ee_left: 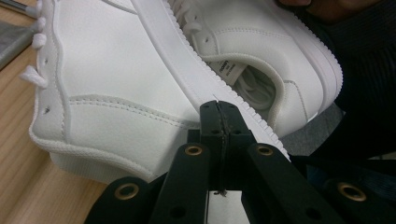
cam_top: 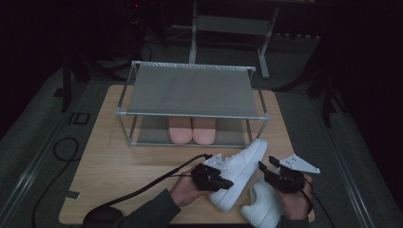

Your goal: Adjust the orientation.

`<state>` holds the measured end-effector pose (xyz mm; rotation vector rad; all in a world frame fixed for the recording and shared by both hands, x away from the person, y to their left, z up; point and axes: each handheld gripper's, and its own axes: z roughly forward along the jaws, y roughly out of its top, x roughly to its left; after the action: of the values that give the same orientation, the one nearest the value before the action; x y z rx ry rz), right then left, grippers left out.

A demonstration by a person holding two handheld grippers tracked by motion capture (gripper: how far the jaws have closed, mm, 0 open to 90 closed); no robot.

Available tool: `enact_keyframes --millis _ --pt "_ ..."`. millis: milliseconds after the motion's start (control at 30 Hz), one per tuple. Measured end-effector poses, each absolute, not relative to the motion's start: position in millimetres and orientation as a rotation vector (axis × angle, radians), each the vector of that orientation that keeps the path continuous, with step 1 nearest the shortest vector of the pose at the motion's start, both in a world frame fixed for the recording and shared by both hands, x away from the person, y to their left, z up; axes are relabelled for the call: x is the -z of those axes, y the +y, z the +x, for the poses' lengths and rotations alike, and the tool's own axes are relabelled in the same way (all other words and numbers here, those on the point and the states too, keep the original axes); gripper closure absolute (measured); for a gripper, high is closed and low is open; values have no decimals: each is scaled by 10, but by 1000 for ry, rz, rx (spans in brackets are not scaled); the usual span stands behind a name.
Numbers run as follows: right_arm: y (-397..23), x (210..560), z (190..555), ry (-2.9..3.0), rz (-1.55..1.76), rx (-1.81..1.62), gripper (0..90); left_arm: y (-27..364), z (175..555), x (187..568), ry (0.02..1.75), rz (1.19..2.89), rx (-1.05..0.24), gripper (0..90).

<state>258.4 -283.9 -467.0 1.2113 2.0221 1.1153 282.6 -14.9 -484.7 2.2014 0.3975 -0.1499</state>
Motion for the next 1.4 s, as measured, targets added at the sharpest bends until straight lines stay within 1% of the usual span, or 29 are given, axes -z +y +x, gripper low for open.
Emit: enact_keyframes --millis 67,300,467,567,700,800,833,933,1033,1133,1200,1400 --pt "-2834 4656 2600 2014 1216 -1113 542 -162 2824 4841 391 2204 155 898" --pt "-2726 4617 2702 2018 1216 -1048 553 -228 2799 4814 366 2208 165 898" --pt "-2718 4631 2717 2009 1245 -1021 614 -228 2794 4814 362 2202 163 897" --pt "-2735 4633 2712 2005 1254 -1020 624 -219 2790 4807 340 2195 160 880" --pt "-2752 4634 2705 2001 1263 -1013 635 -135 2846 4733 338 2186 100 846" --pt "-2774 4635 2702 1999 1278 -1019 636 -71 2900 4668 360 2167 62 848" --pt "-2789 4636 2700 2001 1282 -1024 637 -8 2961 4621 383 2146 26 848" --pt "-2824 4640 2687 2000 1295 -1034 643 63 3062 4592 431 2137 -28 872" --pt "-2835 4640 2674 2005 1302 -1044 649 85 3142 4646 476 2153 -44 893" --pt "-2844 4640 2661 2004 1303 -1038 649 69 3167 4738 496 2184 -47 894" --pt "-2860 4645 2652 2002 1307 -1042 651 55 3178 4823 517 2193 -28 892" --pt "-2900 4654 2623 1999 1313 -1041 651 10 3225 5004 577 2206 28 843"
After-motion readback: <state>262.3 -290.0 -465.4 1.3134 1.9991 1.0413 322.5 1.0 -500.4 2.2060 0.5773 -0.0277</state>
